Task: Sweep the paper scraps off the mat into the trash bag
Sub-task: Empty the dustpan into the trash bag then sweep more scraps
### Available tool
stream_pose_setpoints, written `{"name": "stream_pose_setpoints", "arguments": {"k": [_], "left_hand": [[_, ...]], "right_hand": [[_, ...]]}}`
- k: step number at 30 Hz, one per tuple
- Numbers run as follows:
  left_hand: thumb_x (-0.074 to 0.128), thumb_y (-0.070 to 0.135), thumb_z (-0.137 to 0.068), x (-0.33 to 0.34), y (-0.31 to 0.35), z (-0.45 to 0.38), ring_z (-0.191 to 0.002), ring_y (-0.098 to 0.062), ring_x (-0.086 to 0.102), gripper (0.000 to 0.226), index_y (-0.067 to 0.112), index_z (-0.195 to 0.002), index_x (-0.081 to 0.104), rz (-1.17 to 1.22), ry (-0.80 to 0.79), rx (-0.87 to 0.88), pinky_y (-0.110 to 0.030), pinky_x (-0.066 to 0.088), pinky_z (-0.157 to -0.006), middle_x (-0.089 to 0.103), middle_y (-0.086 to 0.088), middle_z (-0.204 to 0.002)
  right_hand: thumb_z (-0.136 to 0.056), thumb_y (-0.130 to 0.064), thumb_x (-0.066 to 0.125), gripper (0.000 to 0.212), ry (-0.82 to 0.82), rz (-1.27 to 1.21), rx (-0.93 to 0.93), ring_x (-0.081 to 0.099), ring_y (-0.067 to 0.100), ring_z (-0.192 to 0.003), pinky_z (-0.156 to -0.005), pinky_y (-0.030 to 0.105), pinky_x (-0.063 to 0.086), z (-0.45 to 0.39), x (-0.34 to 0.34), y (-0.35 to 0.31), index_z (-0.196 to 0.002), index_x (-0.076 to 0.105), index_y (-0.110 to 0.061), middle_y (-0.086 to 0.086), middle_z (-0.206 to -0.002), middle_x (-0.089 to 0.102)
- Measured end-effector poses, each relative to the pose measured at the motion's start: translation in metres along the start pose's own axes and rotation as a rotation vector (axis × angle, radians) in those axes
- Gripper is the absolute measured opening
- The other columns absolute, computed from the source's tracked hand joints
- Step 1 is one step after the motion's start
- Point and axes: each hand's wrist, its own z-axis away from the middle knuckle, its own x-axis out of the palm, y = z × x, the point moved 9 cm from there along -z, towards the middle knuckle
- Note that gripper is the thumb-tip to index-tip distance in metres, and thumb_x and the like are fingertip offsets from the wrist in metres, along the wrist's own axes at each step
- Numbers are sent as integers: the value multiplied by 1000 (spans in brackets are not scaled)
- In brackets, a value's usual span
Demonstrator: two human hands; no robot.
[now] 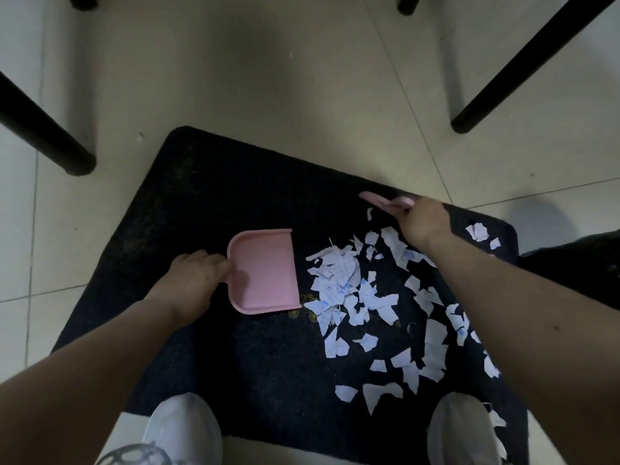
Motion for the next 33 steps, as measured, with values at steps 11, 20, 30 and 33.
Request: {"name": "stream_pose_setpoints", "arguments": {"k": [11,20,30,33], "left_hand": [[46,-1,-83,0,43,-12,-112,-18,48,57,28,-132,45,-154,-108,90,-34,38,-99,50,8,-131],[45,1,-84,-2,47,-8,-116,-21,45,58,24,-137,41,-174,-182,21,-37,39,-98,46,4,-135],[42,0,-85,-2,53,-7,-114,-23,44,52,23,-132,44,-123,-231,-24,-42,37,-101,48,1,-130],[42,2,-86,-1,53,-6,-115,-23,44,53,24,-134,42,-118,-238,-23,-42,38,-100,47,1,-131]], "right_hand": [[-94,-27,57,20,48,-344,-20,58,17,-68,-57,26,41,75,30,-3,-109,70,-24,2,-85,68],[-97,-32,47,29,191,-213,323,61,25,-72,-61,30,47,85,19,36,-100,64,-9,2,-73,56],[-99,-28,45,27,71,-377,195,55,24,-74,-64,27,37,117,70,-48,-99,65,-10,2,-78,55],[-98,-30,46,25,49,-438,188,54,24,-73,-64,26,34,123,71,-58,-88,62,-13,-1,-70,52]]}}
